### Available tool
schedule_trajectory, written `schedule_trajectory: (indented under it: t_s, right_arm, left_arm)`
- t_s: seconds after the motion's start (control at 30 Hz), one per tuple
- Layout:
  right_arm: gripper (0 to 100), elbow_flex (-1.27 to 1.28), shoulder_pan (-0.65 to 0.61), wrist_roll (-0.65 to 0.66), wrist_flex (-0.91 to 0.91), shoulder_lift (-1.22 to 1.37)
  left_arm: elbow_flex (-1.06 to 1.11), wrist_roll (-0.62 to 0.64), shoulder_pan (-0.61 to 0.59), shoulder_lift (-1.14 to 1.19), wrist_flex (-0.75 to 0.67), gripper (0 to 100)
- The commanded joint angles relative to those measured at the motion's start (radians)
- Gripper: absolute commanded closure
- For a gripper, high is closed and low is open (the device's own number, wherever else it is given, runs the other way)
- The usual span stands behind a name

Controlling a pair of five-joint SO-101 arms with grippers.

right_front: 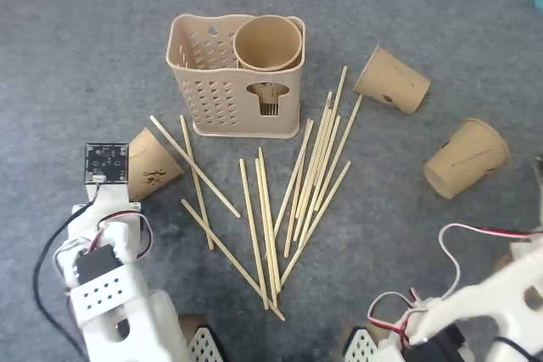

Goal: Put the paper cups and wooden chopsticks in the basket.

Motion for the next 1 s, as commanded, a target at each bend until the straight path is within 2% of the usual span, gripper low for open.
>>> schedule_trajectory:
  t_s: [0.0, 0.13, 0.33, 0.43, 0.53, 0.67, 0.77, 0.97]
  right_arm:
    - [99.0, -0.138, -0.094, -0.095, 0.120, -0.044]
    - [98.9, -0.295, -0.133, -0.157, 0.219, -0.044]
    - [99.0, -0.413, -0.105, -0.153, 0.291, -0.044]
    - [99.0, -0.411, -0.058, -0.149, 0.280, -0.044]
    - [99.0, -0.410, 0.024, -0.118, 0.240, -0.044]
    - [99.0, -0.408, 0.153, -0.110, 0.165, -0.038]
    - [99.0, -0.347, 0.214, -0.078, 0.110, -0.031]
    - [99.0, -0.124, 0.245, -0.015, -0.094, -0.033]
  left_arm:
    - [-0.061, -0.002, -0.003, -0.012, 0.026, 90]
    - [-0.208, -0.002, -0.012, -0.012, 0.160, 90]
    - [-0.493, 0.000, -0.023, -0.012, 0.359, 90]
    - [-0.562, 0.044, 0.037, -0.011, 0.417, 90]
    - [-0.568, 0.104, 0.161, -0.009, 0.460, 91]
    - [-0.590, 0.239, 0.307, 0.064, 0.465, 100]
    - [-0.630, 0.339, 0.377, 0.210, 0.428, 99]
    - [-0.730, 0.364, 0.474, 0.534, 0.293, 99]
